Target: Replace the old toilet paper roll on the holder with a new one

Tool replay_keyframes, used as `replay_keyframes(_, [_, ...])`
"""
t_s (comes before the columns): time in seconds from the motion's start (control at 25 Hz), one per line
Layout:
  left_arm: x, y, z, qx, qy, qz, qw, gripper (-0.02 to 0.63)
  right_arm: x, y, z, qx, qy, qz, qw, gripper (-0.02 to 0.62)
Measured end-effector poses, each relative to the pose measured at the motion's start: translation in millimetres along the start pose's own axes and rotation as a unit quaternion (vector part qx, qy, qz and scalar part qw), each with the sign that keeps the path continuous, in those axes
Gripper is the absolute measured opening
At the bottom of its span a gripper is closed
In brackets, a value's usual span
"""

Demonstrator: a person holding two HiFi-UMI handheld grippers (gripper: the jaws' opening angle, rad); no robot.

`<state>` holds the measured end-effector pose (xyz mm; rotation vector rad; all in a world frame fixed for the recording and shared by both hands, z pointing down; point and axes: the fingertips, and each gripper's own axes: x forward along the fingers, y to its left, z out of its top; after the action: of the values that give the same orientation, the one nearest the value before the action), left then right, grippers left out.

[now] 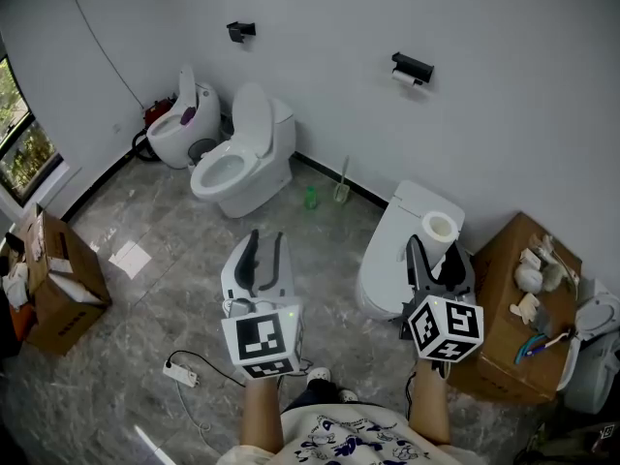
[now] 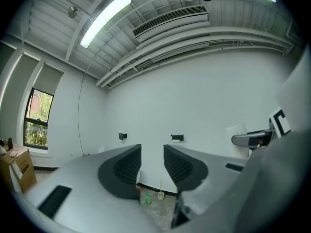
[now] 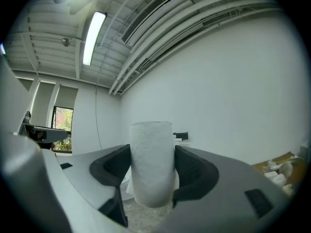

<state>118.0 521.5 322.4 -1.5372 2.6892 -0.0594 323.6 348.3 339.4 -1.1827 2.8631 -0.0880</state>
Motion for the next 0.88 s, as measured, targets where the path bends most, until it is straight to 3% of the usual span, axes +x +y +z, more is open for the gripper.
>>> replay_keyframes(0.24, [17.8,11.5,-9.3,-0.011,0.015,-0.010,0.9998,0.220,18.5,9.5,-0.8,-0.005,-0.002,0.000,1.000,0.293])
replay_keyframes(0.52, [31.8,27.1,-18.8,-0.011,0.032,-0.024,0.9992,0.225,35.4,25.8,0.5,-0.004,-0.003,-0.001,1.000,0.293])
replay_keyframes(0.88, [52.8,38.8,-31.3,0.000,0.042,-0.013,0.9990,0.225,62.4,35.2,-10.2,-0.017,0.011,0.005,1.000,0.293])
